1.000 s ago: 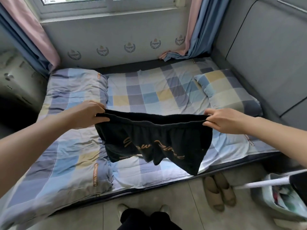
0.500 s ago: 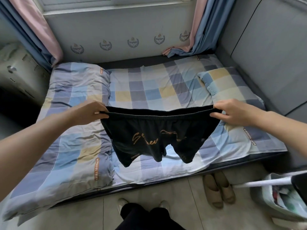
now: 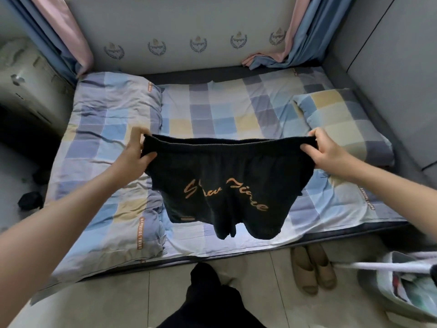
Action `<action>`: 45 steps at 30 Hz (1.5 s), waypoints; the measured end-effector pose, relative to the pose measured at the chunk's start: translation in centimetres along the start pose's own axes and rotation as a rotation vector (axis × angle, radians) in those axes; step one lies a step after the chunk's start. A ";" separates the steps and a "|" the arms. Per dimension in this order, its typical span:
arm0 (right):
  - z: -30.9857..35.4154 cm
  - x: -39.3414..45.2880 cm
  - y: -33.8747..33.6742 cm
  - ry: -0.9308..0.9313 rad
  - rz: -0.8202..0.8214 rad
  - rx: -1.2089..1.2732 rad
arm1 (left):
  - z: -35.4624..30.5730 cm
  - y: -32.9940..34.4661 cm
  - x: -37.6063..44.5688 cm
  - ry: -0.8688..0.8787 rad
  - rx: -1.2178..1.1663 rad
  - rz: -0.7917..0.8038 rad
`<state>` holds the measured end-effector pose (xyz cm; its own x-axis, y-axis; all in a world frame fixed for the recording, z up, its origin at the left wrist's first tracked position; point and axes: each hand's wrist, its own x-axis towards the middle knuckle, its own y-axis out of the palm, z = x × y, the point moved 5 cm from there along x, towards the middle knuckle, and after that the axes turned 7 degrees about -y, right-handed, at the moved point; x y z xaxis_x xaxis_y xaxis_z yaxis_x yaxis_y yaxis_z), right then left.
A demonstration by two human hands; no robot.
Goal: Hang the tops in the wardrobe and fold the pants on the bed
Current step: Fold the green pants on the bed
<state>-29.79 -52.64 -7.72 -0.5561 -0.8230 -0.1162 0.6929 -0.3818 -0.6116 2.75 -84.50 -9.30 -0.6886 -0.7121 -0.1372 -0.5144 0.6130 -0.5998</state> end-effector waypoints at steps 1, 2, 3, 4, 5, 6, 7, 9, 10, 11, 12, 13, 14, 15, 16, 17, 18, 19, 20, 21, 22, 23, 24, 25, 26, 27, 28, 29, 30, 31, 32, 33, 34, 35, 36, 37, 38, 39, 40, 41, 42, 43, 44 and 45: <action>-0.5 0.1 0.5 -0.034 0.010 -0.066 | 1.1 0.3 -0.2 -0.010 -0.022 0.096; -1.0 0.0 1.1 -0.059 0.035 -0.119 | 2.4 0.8 -0.6 -0.036 -0.024 0.203; -1.6 -0.3 1.8 -0.069 0.080 -0.156 | 3.8 1.5 -1.1 -0.078 -0.011 0.311; -2.3 -0.5 2.5 -0.053 0.146 -0.173 | 5.5 2.1 -1.6 -0.139 0.005 0.413; -3.3 -0.6 3.4 -0.007 0.232 -0.174 | 7.3 2.7 -1.7 -0.226 0.013 0.517; -4.2 -0.9 4.2 0.058 0.334 -0.181 | 9.0 3.2 -2.0 -0.336 0.020 0.629; -5.2 -0.9 4.9 0.137 0.441 -0.192 | 10.5 3.8 -2.1 -0.449 0.033 0.759; -6.6 -0.8 5.4 0.276 0.594 -0.190 | 12.3 4.8 -2.5 -0.597 0.066 1.021; -7.2 -0.2 5.5 0.318 0.633 -0.175 | 12.7 5.2 -1.8 -0.634 0.057 1.085; -7.4 0.6 5.4 0.347 0.653 -0.170 | 12.6 5.3 -0.9 -0.662 0.037 1.093; -7.8 1.6 5.5 0.383 0.666 -0.167 | 12.7 5.4 0.4 -0.688 0.026 1.066; -8.2 2.6 5.6 0.424 0.672 -0.148 | 12.8 5.5 1.9 -0.719 0.022 1.018; -8.4 3.5 5.6 0.457 0.671 -0.104 | 12.9 5.4 3.3 -0.747 0.013 0.960; -8.8 4.4 5.8 0.492 0.681 -0.047 | 13.0 5.5 4.7 -0.778 -0.002 0.914; -9.4 5.6 5.9 0.517 0.692 -0.002 | 13.2 5.8 6.3 -0.801 -0.020 0.887; -10.0 6.9 6.0 0.511 0.682 -0.030 | 13.2 6.2 7.7 -0.794 -0.024 0.855; -11.0 8.8 6.3 0.487 0.650 -0.106 | 13.6 7.0 9.6 -0.760 -0.010 0.814; -11.7 10.0 6.4 0.461 0.584 -0.216 | 13.6 7.4 10.9 -0.690 0.035 0.737; -13.8 12.9 7.3 0.422 0.488 -0.327 | 14.5 8.9 13.6 -0.612 0.080 0.627; -15.4 15.1 8.0 0.363 0.368 -0.403 | 15.2 10.1 15.4 -0.542 0.107 0.511; -16.8 17.1 9.1 0.307 0.261 -0.443 | 16.0 11.5 17.1 -0.479 0.137 0.420; -19.3 19.5 11.1 0.271 0.178 -0.458 | 18.2 14.0 19.1 -0.438 0.173 0.347; -21.3 21.1 12.9 0.263 0.110 -0.454 | 20.2 16.1 20.3 -0.410 0.232 0.282; -23.5 22.6 14.8 0.276 0.061 -0.427 | 22.5 18.1 21.4 -0.398 0.290 0.233; -27.1 24.5 17.5 0.298 0.034 -0.389 | 26.0 21.1 22.6 -0.411 0.330 0.199; -29.3 25.4 19.1 0.333 0.014 -0.361 | 28.2 22.8 23.1 -0.418 0.351 0.178; -31.3 26.3 20.8 0.362 0.019 -0.350 | 30.3 24.5 23.5 -0.427 0.368 0.180; -34.0 27.2 22.9 0.358 0.028 -0.353 | 33.2 27.1 23.8 -0.439 0.372 0.184; -35.5 27.8 23.9 0.346 0.026 -0.357 | 34.6 28.3 23.9 -0.441 0.374 0.195; -36.8 28.4 24.7 0.325 0.027 -0.354 | 36.0 29.3 24.0 -0.453 0.381 0.212; -38.5 29.0 25.7 0.306 0.018 -0.344 | 37.8 30.6 24.2 -0.472 0.367 0.205; -38.9 29.3 25.7 0.290 -0.005 -0.333 | 38.1 30.5 24.4 -0.466 0.341 0.186; -39.8 29.8 26.1 0.286 -0.006 -0.324 | 39.0 30.9 25.0 -0.477 0.297 0.167; -40.2 30.2 26.0 0.274 -0.008 -0.315 | 39.4 30.7 25.7 -0.494 0.231 0.129; -40.4 30.8 25.8 0.251 -0.010 -0.312 | 39.4 30.3 26.7 -0.510 0.178 0.096; -40.4 31.6 25.5 0.231 -0.010 -0.302 | 39.2 29.7 27.7 -0.529 0.124 0.070; -40.2 32.5 25.0 0.206 -0.019 -0.286 | 38.9 29.0 28.6 -0.537 0.077 0.052; -39.7 33.7 24.6 0.175 -0.022 -0.268 | 38.3 28.4 29.8 -0.540 0.039 0.041; -39.2 35.2 24.1 0.140 -0.020 -0.253 | 37.6 27.7 31.3 -0.537 0.020 0.027; -38.5 36.8 23.6 0.102 -0.024 -0.245 | 36.8 27.1 32.9 -0.524 0.014 0.002; -37.9 38.8 23.2 0.068 -0.037 -0.245 | 36.0 26.3 34.8 -0.504 0.020 -0.032; -37.4 40.8 22.8 0.044 -0.055 -0.250 | 35.2 25.4 36.8 -0.477 0.038 -0.076; -37.0 43.0 22.3 0.033 -0.079 -0.264 | 34.6 24.4 38.9 -0.439 0.081 -0.134; -36.9 45.4 21.9 0.042 -0.103 -0.292 | 34.1 23.6 41.2 -0.396 0.144 -0.198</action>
<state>-56.83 -82.86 -55.27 -0.6388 -0.7661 -0.0706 0.4744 -0.3200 -0.8201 -20.28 -111.03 -56.01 -0.3211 -0.9038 -0.2828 -0.5210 0.4180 -0.7442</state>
